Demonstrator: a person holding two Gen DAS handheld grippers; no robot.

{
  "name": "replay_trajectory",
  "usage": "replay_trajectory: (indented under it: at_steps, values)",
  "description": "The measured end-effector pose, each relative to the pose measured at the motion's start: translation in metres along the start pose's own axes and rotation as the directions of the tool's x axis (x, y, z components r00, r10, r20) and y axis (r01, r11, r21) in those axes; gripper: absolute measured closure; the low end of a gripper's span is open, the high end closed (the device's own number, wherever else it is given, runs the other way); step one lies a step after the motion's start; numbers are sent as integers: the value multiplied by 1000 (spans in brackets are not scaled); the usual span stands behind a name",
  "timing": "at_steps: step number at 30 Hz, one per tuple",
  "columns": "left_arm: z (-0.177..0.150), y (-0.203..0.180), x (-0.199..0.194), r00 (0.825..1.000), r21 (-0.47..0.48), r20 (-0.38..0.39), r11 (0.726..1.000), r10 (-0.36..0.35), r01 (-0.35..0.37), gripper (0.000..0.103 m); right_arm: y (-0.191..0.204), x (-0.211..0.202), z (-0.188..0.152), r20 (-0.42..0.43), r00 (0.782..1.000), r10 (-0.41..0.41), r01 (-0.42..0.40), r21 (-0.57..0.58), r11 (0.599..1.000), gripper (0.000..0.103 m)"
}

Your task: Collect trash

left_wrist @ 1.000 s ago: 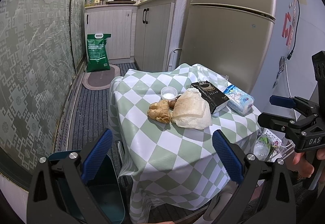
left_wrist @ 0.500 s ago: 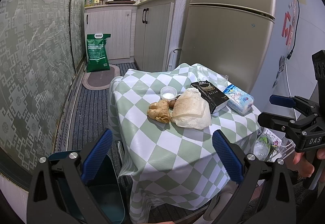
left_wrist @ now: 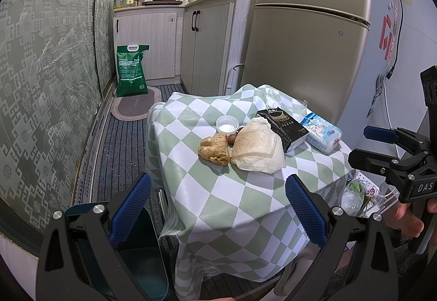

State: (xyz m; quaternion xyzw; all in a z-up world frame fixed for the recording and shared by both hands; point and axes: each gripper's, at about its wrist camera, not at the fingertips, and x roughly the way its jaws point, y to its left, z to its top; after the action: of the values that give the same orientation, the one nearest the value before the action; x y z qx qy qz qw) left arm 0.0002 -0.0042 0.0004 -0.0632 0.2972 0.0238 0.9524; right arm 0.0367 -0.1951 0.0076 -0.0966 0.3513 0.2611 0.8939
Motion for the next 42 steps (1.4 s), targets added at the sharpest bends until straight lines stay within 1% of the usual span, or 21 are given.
replay_trajectory:
  at_steps: [14,18,21,23,25,26,28,30,31,33,35,36,39,40,42]
  values:
    - [0,1,0,1000,3,3,1000,-6,6,3,1,2,1,0,1000,0,0,-2,1000,2]
    - [0,4,-1,999,-4,6,1000,-31,31,3,4,-2,3,-2,1000,1,-1,-5,1000,2]
    - [0,4,1,999,-2,-2,999,-37,37,3,8,-6,7,-1,1000,-2,2,-7,1000,2]
    - [0,5,4,999,-3,-11,999,-48,48,3,2,-3,-1,-2,1000,-4,4,-6,1000,2]
    - [-1,5,5,997,-4,-12,997,-71,71,3,2,-3,-1,-1,1000,-9,9,-6,1000,2]
    - [-1,5,5,997,-2,-10,997,-71,71,4,2,-2,-1,1,1000,-10,10,-6,1000,2]
    - [-1,4,5,997,1,-8,997,-71,71,7,0,-1,-1,2,1000,-12,12,-7,1000,2]
    - [-1,3,6,997,8,-10,997,-73,73,20,1,0,-1,0,1000,-20,20,-16,1000,2]
    - [-1,1,7,997,13,-13,997,-75,76,23,0,0,-1,-4,1000,-28,28,-18,999,2]
    - [-2,-2,11,996,21,-22,996,-89,90,33,-1,2,-2,-13,999,-33,32,-23,999,4]
    - [-2,-7,14,994,37,-34,993,-107,108,36,-3,3,-3,-19,999,-30,30,-23,999,7]
    - [-3,-11,16,993,49,-37,992,-114,116,38,-5,3,-3,-23,999,-29,28,-22,999,10]
    - [-2,-20,19,988,72,-47,986,-144,147,49,-8,3,-6,-31,999,-24,24,-17,1000,18]
    - [-1,-23,21,988,76,-49,985,-148,152,49,-10,4,-6,-34,999,-22,21,-14,1000,20]
    - [0,-29,26,987,87,-54,984,-150,154,49,-13,3,-8,-37,999,-21,21,-9,1000,20]
